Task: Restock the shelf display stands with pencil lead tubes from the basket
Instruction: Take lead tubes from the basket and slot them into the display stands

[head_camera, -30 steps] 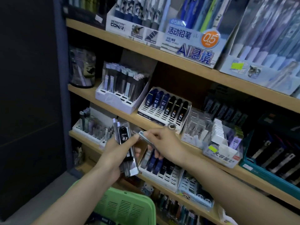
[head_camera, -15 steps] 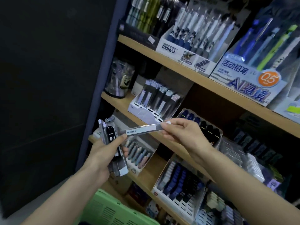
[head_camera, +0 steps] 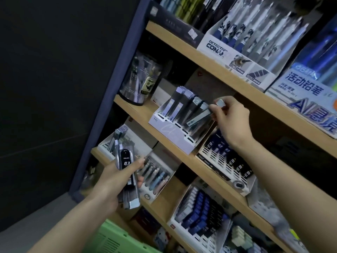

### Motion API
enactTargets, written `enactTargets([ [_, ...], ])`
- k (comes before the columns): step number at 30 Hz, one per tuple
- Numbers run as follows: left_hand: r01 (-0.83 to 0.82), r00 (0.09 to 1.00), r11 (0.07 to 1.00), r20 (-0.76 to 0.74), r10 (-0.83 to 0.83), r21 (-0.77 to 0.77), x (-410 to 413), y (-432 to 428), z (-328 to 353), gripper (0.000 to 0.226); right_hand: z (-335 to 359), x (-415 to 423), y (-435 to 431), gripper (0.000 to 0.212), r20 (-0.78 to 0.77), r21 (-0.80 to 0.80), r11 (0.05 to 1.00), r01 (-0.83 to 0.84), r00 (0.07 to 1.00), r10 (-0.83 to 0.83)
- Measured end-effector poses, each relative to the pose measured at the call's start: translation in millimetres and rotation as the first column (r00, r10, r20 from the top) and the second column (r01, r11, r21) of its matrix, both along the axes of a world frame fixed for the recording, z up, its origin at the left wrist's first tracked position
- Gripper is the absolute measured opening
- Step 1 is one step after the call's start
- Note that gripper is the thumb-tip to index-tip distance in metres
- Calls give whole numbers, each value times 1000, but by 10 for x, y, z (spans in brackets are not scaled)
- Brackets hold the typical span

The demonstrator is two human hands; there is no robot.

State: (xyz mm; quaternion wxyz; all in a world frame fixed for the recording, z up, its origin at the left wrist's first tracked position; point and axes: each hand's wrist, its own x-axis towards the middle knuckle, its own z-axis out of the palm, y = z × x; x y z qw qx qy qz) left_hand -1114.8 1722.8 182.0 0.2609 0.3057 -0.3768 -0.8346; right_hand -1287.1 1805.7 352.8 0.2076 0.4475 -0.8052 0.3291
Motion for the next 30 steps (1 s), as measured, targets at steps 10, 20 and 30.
enactTargets([
  [10,35,999,999,10,-35,-2,-41,-47,-110,29,84,-107,-83,10,-38,181,983,-8,999,15],
  [20,67,997,998,37,-67,1,-53,-5,-115,26,-10,-181,-190,27,-114,304,953,6,993,30],
  [30,79,996,997,30,-78,-5,-82,-7,-77,21,-25,-202,-241,37,-431,384,905,184,902,0],
])
